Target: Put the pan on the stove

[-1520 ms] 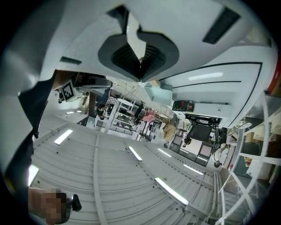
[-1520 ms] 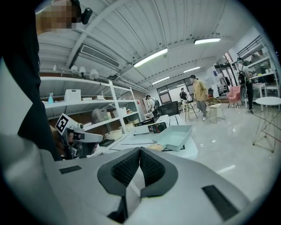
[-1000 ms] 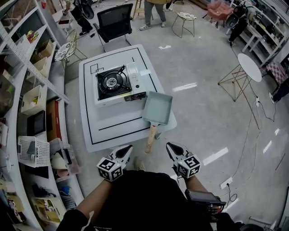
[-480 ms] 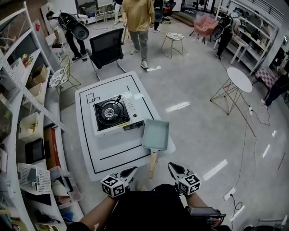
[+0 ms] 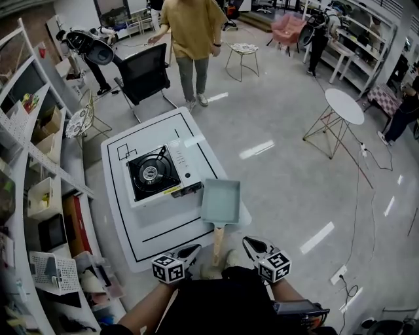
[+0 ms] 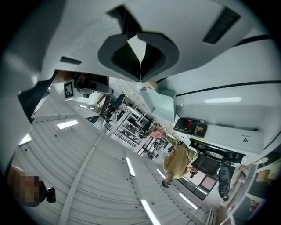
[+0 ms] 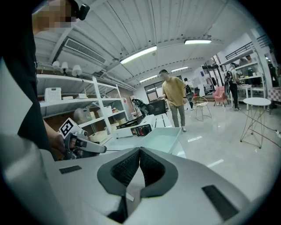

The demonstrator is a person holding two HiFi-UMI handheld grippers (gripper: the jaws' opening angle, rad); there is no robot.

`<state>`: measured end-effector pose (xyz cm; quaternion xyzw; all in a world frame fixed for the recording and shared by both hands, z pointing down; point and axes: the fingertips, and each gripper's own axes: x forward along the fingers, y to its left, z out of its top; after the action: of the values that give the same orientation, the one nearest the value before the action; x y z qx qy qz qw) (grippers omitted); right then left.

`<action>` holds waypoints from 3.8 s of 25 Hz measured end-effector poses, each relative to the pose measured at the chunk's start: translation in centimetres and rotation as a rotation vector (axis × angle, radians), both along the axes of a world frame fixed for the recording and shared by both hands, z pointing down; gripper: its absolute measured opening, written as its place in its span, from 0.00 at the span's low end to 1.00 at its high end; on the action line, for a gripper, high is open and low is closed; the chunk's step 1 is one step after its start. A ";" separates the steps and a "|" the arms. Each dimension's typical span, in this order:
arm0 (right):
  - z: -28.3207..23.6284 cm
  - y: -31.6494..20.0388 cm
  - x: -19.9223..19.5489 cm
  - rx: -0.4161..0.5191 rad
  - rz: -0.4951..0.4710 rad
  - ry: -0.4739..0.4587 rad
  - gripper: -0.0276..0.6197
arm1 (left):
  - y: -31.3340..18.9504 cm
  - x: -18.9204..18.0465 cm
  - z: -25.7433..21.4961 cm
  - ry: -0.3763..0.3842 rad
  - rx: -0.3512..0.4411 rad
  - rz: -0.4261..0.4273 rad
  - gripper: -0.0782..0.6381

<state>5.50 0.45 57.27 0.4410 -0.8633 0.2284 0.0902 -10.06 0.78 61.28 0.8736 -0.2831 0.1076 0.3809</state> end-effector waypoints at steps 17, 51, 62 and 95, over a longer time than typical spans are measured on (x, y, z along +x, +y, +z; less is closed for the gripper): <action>1.6 -3.2 2.5 -0.063 -0.043 -0.037 0.08 | -3.0 3.9 3.6 0.144 -0.335 -0.010 0.15; 4.0 -2.5 4.9 -0.163 0.061 -0.061 0.08 | -1.9 9.1 5.5 0.343 -0.646 0.099 0.27; 4.0 -2.8 4.8 -0.167 0.054 -0.065 0.08 | -1.9 9.0 5.0 0.385 -0.668 0.071 0.25; 1.4 -5.2 7.3 -0.089 0.065 -0.052 0.08 | -1.3 13.0 -0.8 0.589 -0.718 0.187 0.23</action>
<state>12.81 -4.77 58.69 0.4582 -0.8396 0.2805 0.0799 2.97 -0.55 60.49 0.7018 -0.0281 -0.0199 0.7115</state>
